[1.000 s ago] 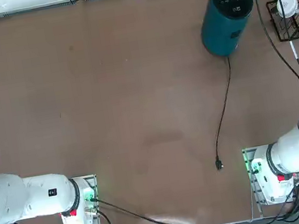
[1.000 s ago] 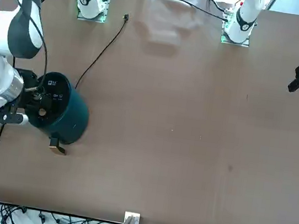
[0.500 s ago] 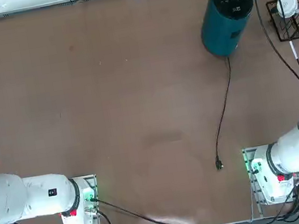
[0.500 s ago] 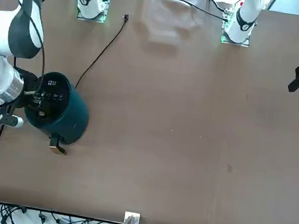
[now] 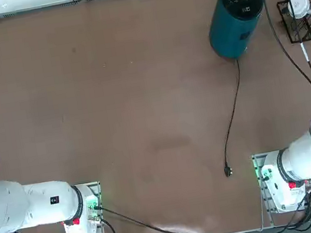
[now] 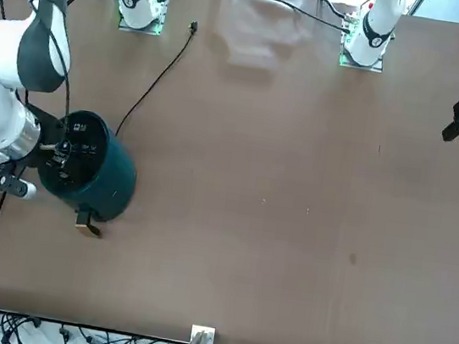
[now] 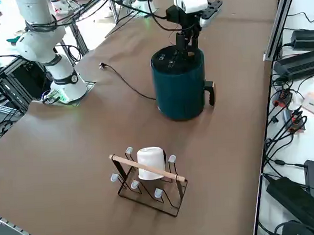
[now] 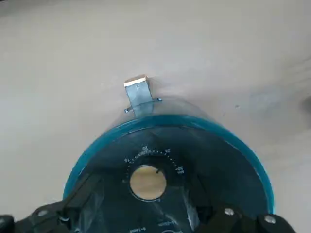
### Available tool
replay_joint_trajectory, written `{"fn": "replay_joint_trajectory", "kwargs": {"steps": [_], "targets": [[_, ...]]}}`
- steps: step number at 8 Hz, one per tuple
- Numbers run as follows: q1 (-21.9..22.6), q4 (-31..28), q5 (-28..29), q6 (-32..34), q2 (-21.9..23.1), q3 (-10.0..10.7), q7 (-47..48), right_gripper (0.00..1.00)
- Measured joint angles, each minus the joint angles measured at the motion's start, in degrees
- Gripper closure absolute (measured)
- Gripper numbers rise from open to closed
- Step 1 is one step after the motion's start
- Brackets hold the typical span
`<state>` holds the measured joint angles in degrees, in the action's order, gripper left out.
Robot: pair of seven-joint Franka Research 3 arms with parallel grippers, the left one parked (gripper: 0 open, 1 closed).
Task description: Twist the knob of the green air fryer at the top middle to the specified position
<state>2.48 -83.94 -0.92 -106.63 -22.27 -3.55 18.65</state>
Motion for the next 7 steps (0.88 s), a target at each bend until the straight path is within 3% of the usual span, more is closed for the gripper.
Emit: {"fn": "replay_joint_trajectory", "kwargs": {"steps": [7], "targets": [[0.1, 0.0, 0.0, 0.0, 0.0, 0.0, 1.9, 0.01]]}}
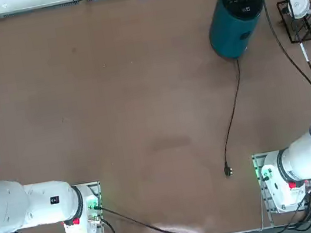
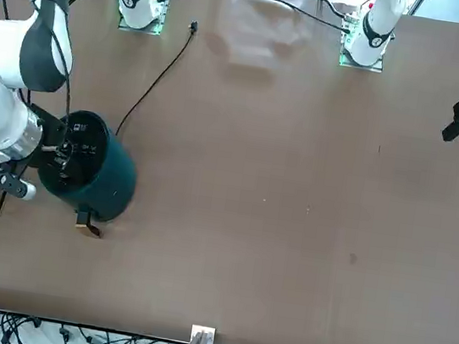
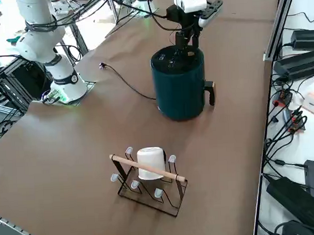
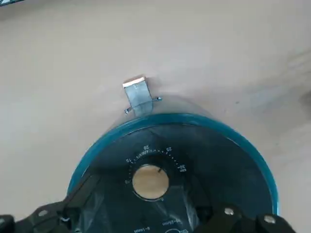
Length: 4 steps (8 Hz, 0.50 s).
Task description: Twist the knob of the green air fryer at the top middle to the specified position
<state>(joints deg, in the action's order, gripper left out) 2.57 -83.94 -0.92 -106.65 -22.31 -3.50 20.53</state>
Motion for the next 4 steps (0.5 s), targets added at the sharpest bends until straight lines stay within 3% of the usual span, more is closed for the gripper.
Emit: {"fn": "replay_joint_trajectory", "kwargs": {"steps": [4], "targets": [[-0.1, 0.0, 0.0, 0.0, -0.6, 0.1, 0.0, 0.07]]}}
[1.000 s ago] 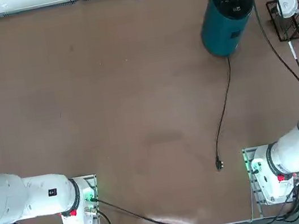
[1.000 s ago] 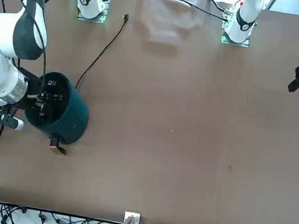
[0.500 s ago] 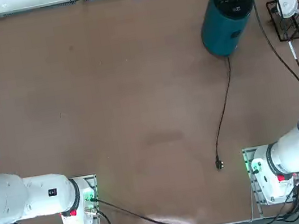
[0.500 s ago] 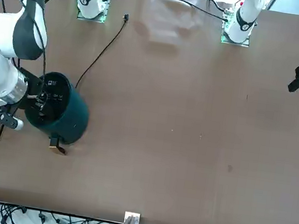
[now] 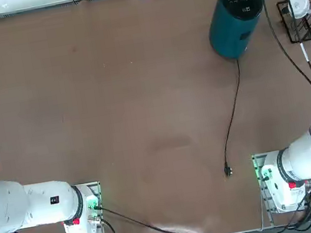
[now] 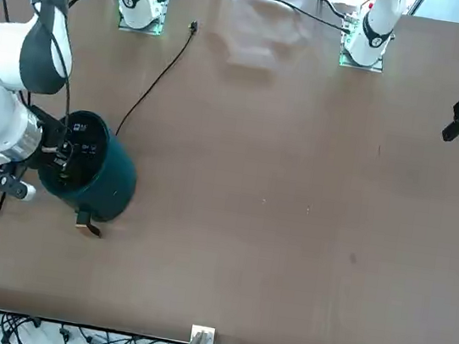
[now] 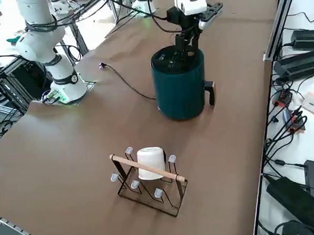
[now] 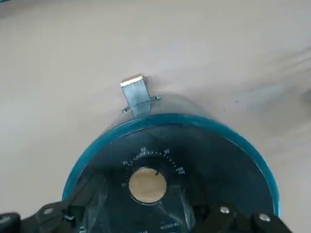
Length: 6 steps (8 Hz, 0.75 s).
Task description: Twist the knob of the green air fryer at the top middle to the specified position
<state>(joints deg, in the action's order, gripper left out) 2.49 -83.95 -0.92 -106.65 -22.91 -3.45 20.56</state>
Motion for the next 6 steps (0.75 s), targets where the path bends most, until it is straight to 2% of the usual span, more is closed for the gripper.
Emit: {"fn": "replay_joint_trajectory", "kwargs": {"steps": [2, 3, 6], "targets": [[0.0, 0.0, 0.0, 0.0, -0.1, 0.0, 0.0, 0.16], [0.0, 0.0, 0.0, 0.0, -0.1, 0.0, 0.1, 0.24], [0.0, 0.0, 0.0, 0.0, -0.1, 0.1, 0.1, 0.26]]}}
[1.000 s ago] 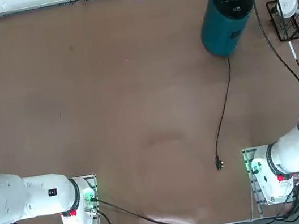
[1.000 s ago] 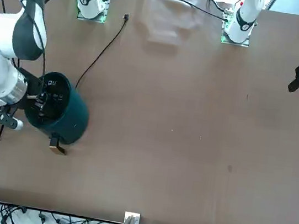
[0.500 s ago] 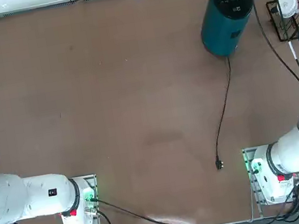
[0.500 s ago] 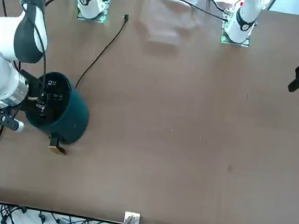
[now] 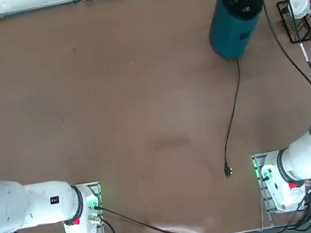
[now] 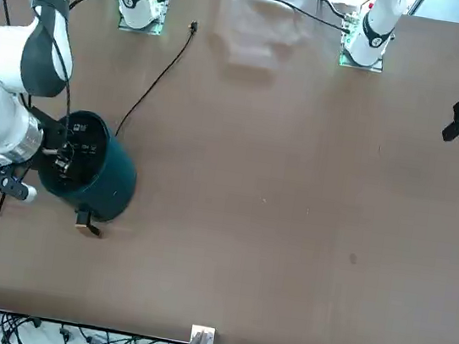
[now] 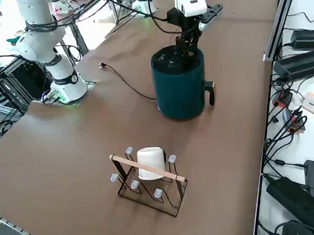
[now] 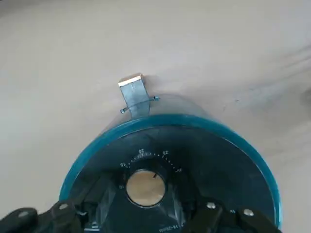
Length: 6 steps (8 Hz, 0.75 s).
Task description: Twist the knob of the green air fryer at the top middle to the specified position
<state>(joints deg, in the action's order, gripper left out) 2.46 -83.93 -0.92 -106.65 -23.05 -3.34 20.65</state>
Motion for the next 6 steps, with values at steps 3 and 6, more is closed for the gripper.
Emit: {"fn": "replay_joint_trajectory", "kwargs": {"steps": [3, 6], "targets": [[0.0, 0.0, 0.0, 0.0, 0.0, 0.1, 0.0, 0.28], [0.0, 0.1, 0.0, 0.0, 0.0, 0.1, 0.0, 0.29]]}}
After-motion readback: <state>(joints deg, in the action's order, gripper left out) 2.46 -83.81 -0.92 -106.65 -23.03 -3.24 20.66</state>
